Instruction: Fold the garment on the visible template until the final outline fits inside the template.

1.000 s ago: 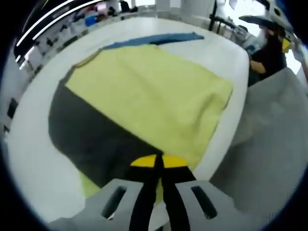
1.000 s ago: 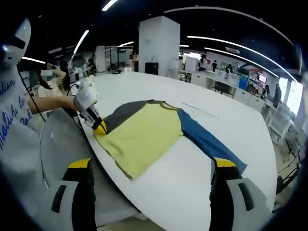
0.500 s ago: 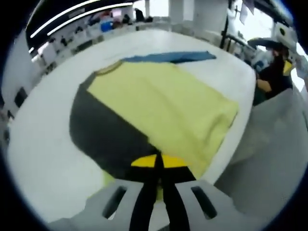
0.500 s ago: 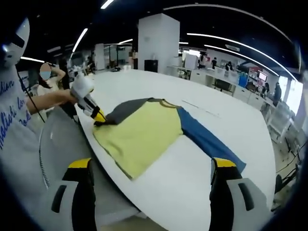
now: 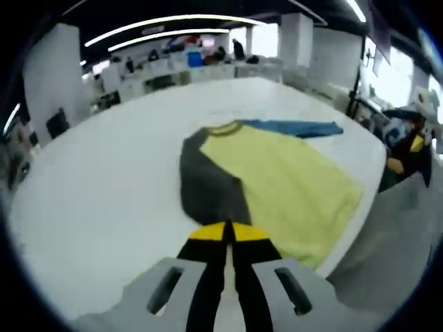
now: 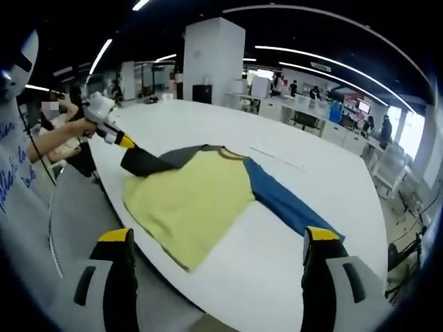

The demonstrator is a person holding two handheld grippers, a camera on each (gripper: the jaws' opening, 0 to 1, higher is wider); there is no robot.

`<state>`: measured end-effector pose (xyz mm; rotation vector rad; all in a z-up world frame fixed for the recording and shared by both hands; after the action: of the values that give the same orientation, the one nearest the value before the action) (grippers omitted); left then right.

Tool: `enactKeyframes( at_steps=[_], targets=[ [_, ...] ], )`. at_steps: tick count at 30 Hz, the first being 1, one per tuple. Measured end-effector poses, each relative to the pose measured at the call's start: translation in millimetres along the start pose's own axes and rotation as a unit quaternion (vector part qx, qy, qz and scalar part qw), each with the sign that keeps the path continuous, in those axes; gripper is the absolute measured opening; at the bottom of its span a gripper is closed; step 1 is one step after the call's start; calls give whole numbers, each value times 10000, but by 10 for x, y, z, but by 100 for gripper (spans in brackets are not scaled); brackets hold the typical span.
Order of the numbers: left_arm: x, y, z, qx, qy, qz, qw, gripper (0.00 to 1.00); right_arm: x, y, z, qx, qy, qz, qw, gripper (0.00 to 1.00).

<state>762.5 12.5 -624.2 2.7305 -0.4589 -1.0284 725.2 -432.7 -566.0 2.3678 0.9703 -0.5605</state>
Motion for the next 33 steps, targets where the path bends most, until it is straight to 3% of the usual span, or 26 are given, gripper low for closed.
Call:
enactKeyframes(
  at_steps=[3, 6, 7, 10, 24, 33],
  targets=[
    [8, -208, -8, 20, -25, -202, 9998, 0, 60, -14, -87, -83, 26, 52, 9999, 100],
    [23, -226, -34, -610, 104, 406, 9973, 0, 101, -5, -161, -69, 81, 157, 9998, 100],
    [26, -259, -54, -785, 214, 427, 9958, 0, 116, -9, -190, -61, 90, 170, 9998, 100],
    [0, -437, -57, -535, 194, 55, 9984, 0, 147, -48, -254, -98, 86, 185, 9997, 100],
    [-53, -1007, -132, -609, 395, -307, 9969, 0, 234, -223, -396, -88, -105, 404, 9991, 100],
    [-66, -1318, -134, -701, 479, -308, 9959, 0, 232, -329, -541, -64, -166, 623, 9979, 100]
  ],
)
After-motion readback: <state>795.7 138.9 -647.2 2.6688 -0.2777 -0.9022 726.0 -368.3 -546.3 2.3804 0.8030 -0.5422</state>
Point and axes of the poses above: the point that each gripper's makers call its tool centre point, and the gripper's own axes: x roughly forward along the fingers, y roughly to its right, z roughly out of its underside, the point moved 7 cm from there along -x, roughly backward along the fingers, and after that the axes turned 14 degrees about -x, right-handed, at the moved point
